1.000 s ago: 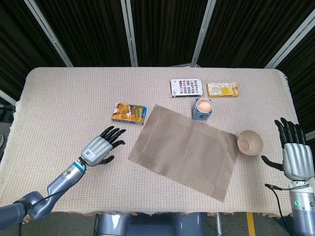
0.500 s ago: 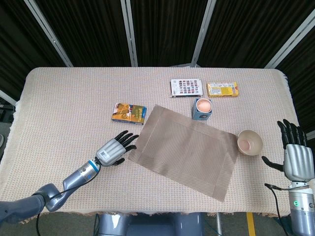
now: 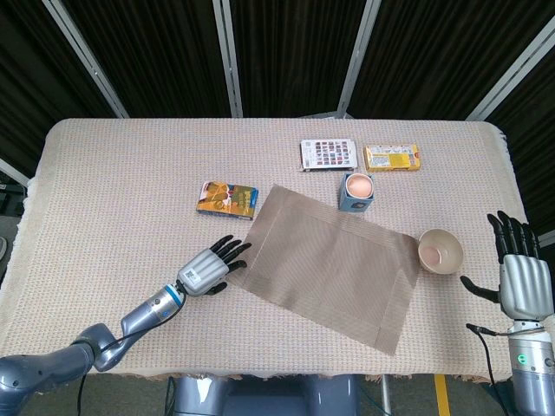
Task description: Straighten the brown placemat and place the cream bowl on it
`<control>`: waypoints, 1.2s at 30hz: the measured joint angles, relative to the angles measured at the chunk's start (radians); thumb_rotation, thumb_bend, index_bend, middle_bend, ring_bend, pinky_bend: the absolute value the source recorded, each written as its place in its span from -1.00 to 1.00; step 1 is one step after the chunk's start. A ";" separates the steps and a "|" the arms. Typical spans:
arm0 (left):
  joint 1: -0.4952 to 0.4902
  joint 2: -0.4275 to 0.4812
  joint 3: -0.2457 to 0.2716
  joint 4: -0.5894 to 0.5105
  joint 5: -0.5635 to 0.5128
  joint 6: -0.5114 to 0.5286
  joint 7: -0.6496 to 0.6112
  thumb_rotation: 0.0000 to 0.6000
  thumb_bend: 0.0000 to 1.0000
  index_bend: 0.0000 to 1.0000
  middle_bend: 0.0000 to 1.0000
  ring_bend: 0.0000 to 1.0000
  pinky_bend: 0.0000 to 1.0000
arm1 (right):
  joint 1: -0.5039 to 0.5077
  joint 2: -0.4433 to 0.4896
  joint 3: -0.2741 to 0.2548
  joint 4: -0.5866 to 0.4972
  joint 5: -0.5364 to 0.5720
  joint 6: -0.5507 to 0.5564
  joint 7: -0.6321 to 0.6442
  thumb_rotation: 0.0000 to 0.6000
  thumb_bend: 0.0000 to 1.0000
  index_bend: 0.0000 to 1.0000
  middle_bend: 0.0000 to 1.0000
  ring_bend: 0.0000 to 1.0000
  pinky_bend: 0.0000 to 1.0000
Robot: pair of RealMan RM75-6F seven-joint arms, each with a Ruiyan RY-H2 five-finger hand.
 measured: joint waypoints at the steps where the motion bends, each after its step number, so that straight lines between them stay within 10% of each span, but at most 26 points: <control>1: -0.003 -0.005 0.000 0.006 -0.002 0.001 -0.002 1.00 -0.38 -0.48 -1.00 -1.00 -1.00 | -0.002 0.001 0.002 -0.001 -0.001 -0.001 0.000 1.00 -1.00 -1.00 -1.00 -1.00 -1.00; 36: -0.052 -0.060 0.013 0.034 -0.041 -0.030 0.021 1.00 -0.16 -0.29 -1.00 -1.00 -1.00 | -0.026 0.014 0.033 -0.021 -0.021 -0.014 0.007 1.00 -1.00 -1.00 -1.00 -1.00 -1.00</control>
